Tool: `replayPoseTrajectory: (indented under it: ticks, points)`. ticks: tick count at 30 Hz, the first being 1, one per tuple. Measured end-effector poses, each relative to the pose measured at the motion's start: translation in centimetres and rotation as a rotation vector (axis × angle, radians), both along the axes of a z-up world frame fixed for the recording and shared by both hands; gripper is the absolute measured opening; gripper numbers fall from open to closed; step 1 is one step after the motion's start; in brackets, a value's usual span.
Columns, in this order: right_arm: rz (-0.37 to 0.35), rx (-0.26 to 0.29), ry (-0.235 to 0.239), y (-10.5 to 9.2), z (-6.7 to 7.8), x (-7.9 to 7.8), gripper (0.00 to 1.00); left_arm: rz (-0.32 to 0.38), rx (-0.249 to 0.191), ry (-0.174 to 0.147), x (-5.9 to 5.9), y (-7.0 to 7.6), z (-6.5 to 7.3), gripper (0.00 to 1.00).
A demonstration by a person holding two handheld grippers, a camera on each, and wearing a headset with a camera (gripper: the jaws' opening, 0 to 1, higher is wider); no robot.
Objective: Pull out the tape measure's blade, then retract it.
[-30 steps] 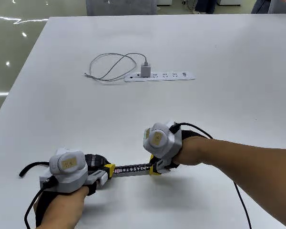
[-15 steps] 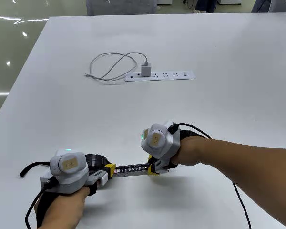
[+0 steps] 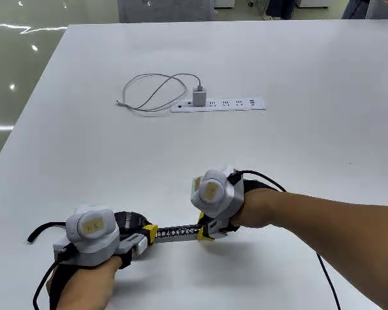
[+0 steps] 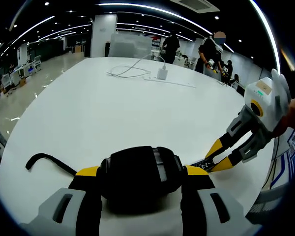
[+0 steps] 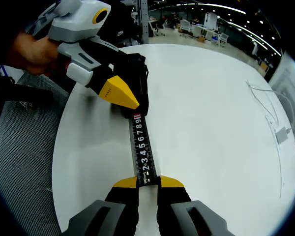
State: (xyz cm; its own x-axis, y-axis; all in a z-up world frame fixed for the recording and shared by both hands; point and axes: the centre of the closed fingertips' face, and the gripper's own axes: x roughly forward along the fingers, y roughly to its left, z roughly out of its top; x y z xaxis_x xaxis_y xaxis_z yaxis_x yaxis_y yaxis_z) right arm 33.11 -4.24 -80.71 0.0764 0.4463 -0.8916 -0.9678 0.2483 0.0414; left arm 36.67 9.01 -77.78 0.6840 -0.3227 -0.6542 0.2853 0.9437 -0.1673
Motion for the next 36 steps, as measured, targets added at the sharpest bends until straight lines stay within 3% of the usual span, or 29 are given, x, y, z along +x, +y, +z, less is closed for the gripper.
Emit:
replayPoseTrajectory:
  ticks: [29,36]
  points:
    - [0.005,0.043,-0.010,1.5,0.0,0.0,0.10,-0.024,-0.006,0.003,-0.1,-0.2,0.1,0.60]
    - [-0.009,0.075,-0.002,1.8,0.0,0.0,0.11,-0.026,-0.006,0.005,0.0,-0.1,0.0,0.60]
